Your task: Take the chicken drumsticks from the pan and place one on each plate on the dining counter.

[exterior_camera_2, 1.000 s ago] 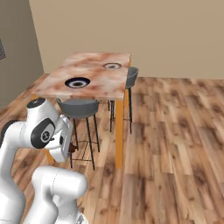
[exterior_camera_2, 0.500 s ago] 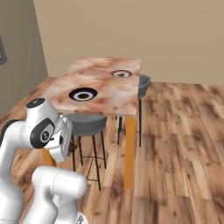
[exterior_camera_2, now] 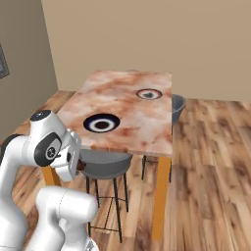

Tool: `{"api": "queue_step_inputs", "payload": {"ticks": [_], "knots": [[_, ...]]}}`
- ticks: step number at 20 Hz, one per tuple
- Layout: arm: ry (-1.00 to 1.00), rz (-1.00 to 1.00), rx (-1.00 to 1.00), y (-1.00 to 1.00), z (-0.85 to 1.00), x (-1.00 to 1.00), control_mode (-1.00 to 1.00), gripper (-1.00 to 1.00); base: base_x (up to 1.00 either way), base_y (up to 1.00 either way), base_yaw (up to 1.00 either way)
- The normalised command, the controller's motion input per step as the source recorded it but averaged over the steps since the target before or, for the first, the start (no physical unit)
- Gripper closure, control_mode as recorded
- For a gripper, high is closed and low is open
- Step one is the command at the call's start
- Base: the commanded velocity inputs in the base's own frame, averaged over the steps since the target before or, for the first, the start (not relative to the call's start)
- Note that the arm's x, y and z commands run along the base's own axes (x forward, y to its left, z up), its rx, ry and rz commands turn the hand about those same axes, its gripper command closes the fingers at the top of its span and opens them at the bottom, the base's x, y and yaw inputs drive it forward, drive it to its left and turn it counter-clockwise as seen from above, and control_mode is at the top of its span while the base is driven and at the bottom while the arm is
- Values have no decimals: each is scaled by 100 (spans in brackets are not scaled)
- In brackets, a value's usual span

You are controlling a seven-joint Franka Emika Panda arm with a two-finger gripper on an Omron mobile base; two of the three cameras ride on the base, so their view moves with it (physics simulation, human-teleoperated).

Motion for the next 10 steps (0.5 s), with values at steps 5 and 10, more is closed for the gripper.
{"api": "queue_step_inputs", "payload": {"ticks": [5,10], "knots": [[0,0,0,0,0,0,100,100,71,51,7],[0,0,0,0,0,0,100,100,61,39,8]]}}
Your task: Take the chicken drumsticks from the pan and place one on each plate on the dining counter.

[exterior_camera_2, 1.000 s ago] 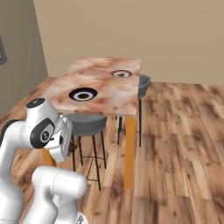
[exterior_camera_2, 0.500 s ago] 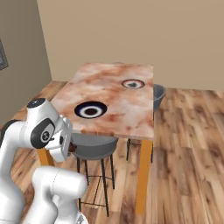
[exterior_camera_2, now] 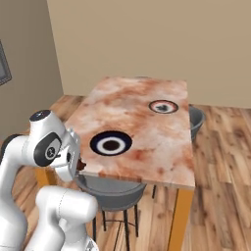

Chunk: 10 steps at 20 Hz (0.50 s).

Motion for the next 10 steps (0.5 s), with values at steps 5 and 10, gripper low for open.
{"api": "queue_step_inputs", "payload": {"ticks": [5,10], "knots": [[5,2,-3,6,0,15,-100,100,32,22,5],[13,1,-2,1,0,66,-100,100,0,0,0]]}}
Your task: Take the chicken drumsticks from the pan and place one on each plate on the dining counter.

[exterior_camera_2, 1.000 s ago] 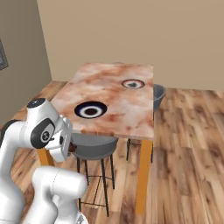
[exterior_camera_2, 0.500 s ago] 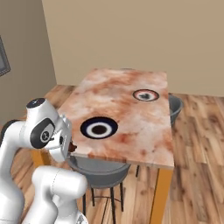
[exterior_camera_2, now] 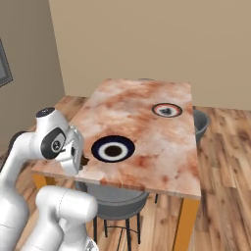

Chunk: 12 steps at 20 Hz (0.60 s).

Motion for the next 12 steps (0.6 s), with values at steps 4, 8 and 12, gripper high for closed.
{"api": "queue_step_inputs", "payload": {"ticks": [4,8,12], "knots": [[25,1,0,-13,0,74,-100,100,0,0,0],[27,1,0,-33,-2,72,-100,100,0,0,0],[30,3,0,-16,-6,82,-100,100,0,0,0]]}}
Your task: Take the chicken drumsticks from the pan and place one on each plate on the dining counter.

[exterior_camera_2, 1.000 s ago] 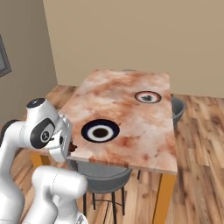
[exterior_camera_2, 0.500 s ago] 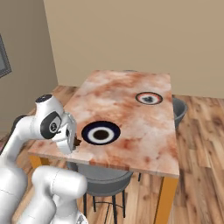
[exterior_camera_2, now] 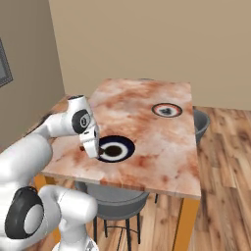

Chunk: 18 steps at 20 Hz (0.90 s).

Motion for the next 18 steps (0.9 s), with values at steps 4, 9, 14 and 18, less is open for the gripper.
{"api": "queue_step_inputs", "payload": {"ticks": [4,9,14,18], "knots": [[33,3,0,-1,-24,88,-100,100,0,0,0],[18,1,-4,0,-54,70,-100,100,0,0,0],[-5,0,-2,0,-72,33,-100,100,0,0,0],[-11,0,0,-8,-59,28,-100,100,0,0,0]]}}
